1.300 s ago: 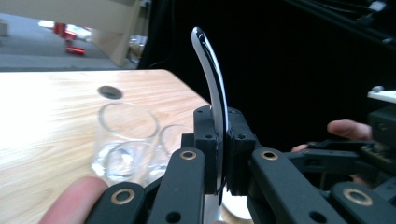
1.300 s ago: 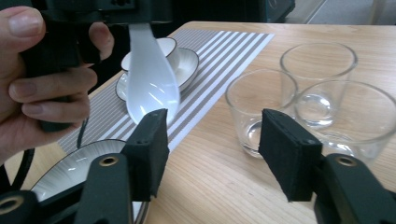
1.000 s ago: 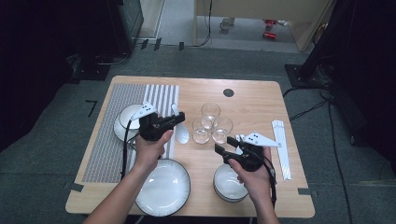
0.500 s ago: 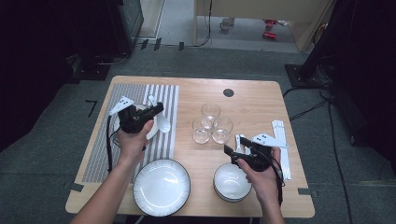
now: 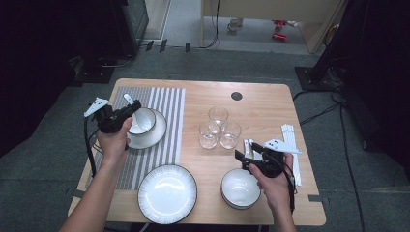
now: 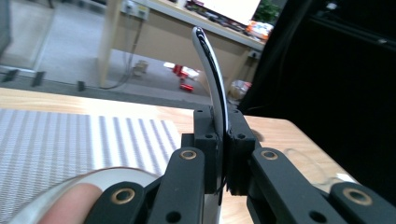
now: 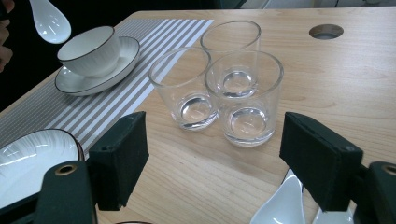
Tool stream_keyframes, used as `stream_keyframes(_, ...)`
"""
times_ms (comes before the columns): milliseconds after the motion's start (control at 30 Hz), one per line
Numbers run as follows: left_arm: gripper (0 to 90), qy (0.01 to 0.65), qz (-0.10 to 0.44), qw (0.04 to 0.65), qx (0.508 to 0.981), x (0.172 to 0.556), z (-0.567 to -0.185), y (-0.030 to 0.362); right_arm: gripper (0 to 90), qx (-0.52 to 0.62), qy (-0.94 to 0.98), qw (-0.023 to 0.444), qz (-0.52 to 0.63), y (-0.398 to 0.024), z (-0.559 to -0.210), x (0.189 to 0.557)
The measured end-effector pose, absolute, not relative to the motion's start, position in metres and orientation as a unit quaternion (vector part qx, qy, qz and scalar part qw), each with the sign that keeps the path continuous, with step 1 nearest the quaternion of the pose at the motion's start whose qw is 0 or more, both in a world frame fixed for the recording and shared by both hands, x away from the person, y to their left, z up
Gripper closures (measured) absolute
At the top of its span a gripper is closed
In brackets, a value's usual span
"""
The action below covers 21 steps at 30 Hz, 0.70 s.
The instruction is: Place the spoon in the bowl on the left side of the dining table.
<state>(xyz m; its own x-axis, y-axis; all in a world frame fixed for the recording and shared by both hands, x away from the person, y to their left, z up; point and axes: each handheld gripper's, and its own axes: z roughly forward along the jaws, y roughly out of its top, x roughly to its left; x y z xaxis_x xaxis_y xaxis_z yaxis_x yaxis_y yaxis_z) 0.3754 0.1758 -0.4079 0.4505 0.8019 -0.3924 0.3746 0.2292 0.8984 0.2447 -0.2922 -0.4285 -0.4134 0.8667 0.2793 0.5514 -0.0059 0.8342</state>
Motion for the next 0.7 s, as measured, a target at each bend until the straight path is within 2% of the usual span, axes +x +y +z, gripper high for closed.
stream_keyframes(167, 87.1, 0.505, 0.190, 0.598, 0.592, 0.379, -0.422, 0.190, 23.8, 0.520, 0.684, 0.162, 0.484, -0.295, -0.430, 0.244)
stream_keyframes(367, 87.1, 0.519, 0.180, 0.605, 0.577, 0.380, -0.440, 0.200, 24.0, 0.528, 0.678, 0.165, 0.483, -0.301, -0.433, 0.245)
stream_keyframes(700, 87.0, 0.528, 0.199, 0.571, 0.597, 0.386, -0.456, 0.200, 24.2, 0.542, 0.671, 0.163, 0.478, -0.308, -0.438, 0.245)
